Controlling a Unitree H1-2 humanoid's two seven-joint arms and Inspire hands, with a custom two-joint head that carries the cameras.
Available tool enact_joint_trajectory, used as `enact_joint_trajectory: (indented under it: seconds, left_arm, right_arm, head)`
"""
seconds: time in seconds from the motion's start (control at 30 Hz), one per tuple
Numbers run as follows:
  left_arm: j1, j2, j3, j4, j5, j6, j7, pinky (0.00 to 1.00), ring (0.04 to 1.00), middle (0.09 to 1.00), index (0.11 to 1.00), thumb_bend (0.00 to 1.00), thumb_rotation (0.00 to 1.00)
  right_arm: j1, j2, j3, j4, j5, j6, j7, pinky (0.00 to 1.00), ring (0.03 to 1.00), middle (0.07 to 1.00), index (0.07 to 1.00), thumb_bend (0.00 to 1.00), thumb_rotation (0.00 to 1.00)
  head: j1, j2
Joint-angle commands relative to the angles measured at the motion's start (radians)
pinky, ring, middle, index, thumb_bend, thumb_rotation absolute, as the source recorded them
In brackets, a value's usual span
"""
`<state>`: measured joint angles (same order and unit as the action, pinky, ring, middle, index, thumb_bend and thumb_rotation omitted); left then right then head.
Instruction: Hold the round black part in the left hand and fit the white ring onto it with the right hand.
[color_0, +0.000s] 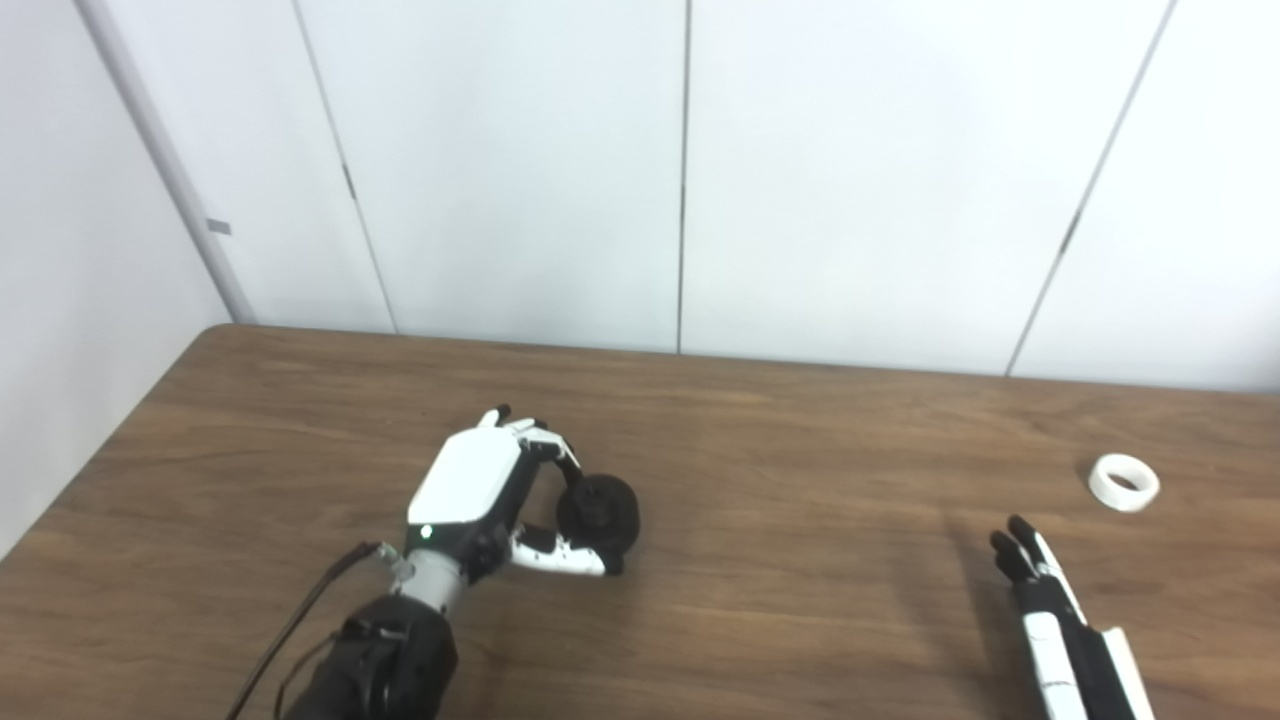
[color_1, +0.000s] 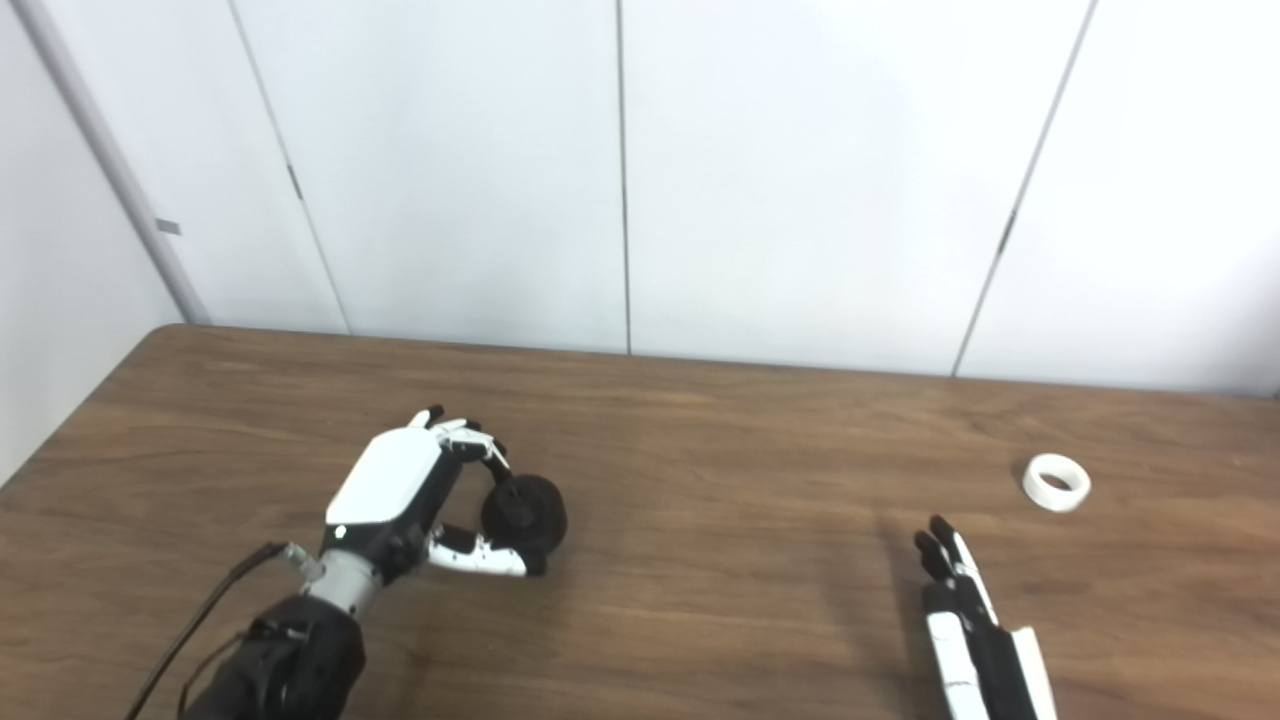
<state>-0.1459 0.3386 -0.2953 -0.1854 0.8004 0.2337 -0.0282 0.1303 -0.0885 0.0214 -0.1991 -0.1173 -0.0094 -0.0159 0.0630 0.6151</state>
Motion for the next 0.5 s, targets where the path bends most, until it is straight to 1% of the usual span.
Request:
enact_joint_trajectory:
  seconds: [0.0,0.17,0.33,0.47]
  left_arm:
    - [0.002,-0.014,-0.013,-0.033,0.034,-0.025,0.010,1.00,0.879,0.758,0.484,0.52,0.05]
    - [0.051,-0.052,-0.057,-0.035,0.070,-0.045,0.002,1.00,0.870,0.757,0.483,0.52,0.06]
    - [0.096,-0.075,-0.093,-0.044,0.106,-0.058,-0.011,1.00,0.869,0.754,0.484,0.52,0.05]
    - [0.131,-0.089,-0.122,-0.051,0.136,-0.068,-0.014,1.00,0.871,0.754,0.484,0.52,0.05]
  right_arm:
    - [-0.001,0.025,0.012,-0.016,-0.007,0.012,0.000,1.00,0.952,0.928,0.950,0.52,1.00]
    - [-0.004,0.036,0.021,-0.036,-0.010,0.040,-0.014,1.00,0.946,0.927,0.945,0.52,1.00]
    - [-0.007,0.038,0.025,-0.056,-0.016,0.062,-0.022,1.00,0.938,0.922,0.938,0.54,1.00]
    - [-0.012,0.043,0.025,-0.061,-0.015,0.054,-0.030,0.99,0.908,0.909,0.925,0.54,1.00]
  head:
    - [-0.005,0.006]
    - [-0.039,0.028]
    - [-0.064,0.052]
    - [-0.076,0.068]
